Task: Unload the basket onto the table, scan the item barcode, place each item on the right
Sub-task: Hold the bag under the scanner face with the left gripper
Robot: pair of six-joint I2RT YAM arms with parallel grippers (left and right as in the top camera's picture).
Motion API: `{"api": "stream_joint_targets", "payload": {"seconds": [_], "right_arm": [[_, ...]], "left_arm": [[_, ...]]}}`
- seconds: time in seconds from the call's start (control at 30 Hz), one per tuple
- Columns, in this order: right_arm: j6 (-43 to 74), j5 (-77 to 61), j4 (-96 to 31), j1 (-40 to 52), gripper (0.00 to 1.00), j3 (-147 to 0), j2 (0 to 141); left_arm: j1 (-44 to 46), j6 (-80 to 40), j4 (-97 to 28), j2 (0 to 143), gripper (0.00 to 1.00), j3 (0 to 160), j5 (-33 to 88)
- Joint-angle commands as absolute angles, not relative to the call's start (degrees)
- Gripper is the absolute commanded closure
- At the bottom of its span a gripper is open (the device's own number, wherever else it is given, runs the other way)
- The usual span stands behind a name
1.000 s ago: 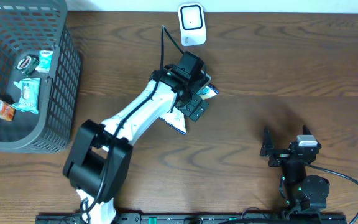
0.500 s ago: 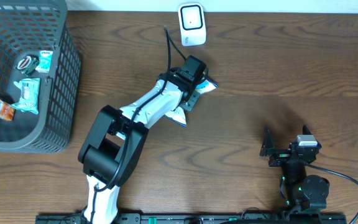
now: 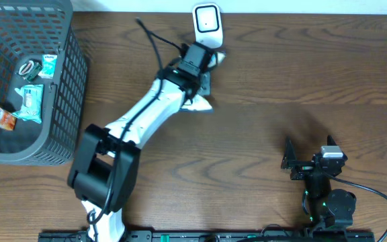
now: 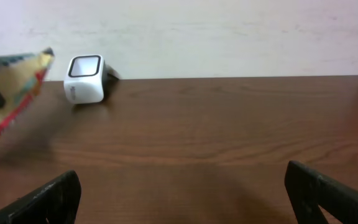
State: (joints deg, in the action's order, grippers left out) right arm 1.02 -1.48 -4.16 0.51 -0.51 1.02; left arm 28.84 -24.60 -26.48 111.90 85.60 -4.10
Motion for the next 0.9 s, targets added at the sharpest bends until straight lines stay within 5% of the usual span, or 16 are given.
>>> {"api": "stream_joint_targets", "payload": {"seconds": [0.0,0.2,0.6,0.87], "right_arm": [[1.6,-1.2,-4.3,0.1,0.01,-0.3,0.8],[1.6,-1.2,-4.3,0.1,0.01,-0.3,0.8],[1.6,-1.2,-4.3,0.1,0.01,-0.3,0.8],[1.6,-1.2,-4.3,0.1,0.01,-0.3,0.8]], "left_arm": [[26.6,-33.5,-26.3,110.8,0.75,87.2,-4.9],[26.3,-33.1,-26.2,110.7,0.5,87.2,-1.3],[25.3,-21.7,-24.7,100.6,0.49,87.2,-1.2],[19.3,-17.1,-22.6,88.4,0.49,87.2,-11.4]]}}
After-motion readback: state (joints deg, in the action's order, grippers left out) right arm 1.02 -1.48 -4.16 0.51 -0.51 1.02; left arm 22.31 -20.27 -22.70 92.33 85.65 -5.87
